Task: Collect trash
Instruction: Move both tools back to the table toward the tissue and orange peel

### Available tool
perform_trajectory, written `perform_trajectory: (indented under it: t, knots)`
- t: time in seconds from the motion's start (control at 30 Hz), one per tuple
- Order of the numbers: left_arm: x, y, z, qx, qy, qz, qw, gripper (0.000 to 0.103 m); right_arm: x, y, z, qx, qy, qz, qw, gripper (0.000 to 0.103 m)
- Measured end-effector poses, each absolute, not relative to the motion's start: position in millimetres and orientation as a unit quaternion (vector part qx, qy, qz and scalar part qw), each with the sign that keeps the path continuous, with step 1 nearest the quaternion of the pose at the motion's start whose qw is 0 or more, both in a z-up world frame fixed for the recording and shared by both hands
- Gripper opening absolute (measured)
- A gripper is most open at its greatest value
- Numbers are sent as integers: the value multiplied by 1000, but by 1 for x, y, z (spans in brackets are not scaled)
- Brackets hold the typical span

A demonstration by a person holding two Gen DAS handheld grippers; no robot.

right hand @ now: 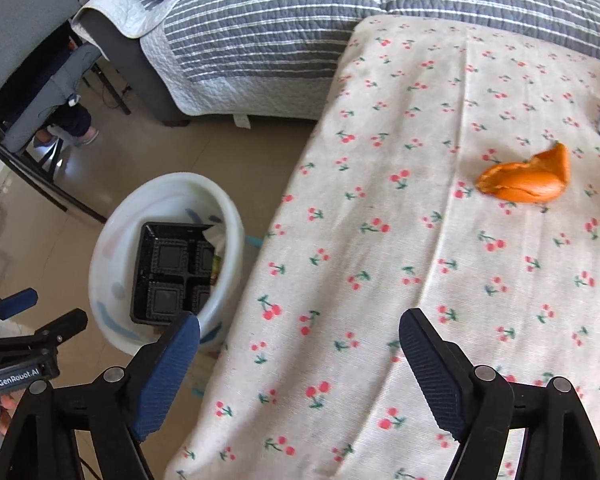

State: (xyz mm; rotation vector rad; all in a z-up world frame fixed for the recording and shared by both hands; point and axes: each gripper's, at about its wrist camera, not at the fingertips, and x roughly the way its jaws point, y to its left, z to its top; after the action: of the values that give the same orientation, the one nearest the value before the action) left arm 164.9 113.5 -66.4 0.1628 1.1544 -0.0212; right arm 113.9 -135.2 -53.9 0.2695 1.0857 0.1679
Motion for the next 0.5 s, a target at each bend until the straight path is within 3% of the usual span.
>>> perform_trajectory:
  t: [0.5]
  knots:
    - [178, -15, -53, 108, 534, -82, 835, 95, 68, -285, -44, 181, 517, -64, 835, 91]
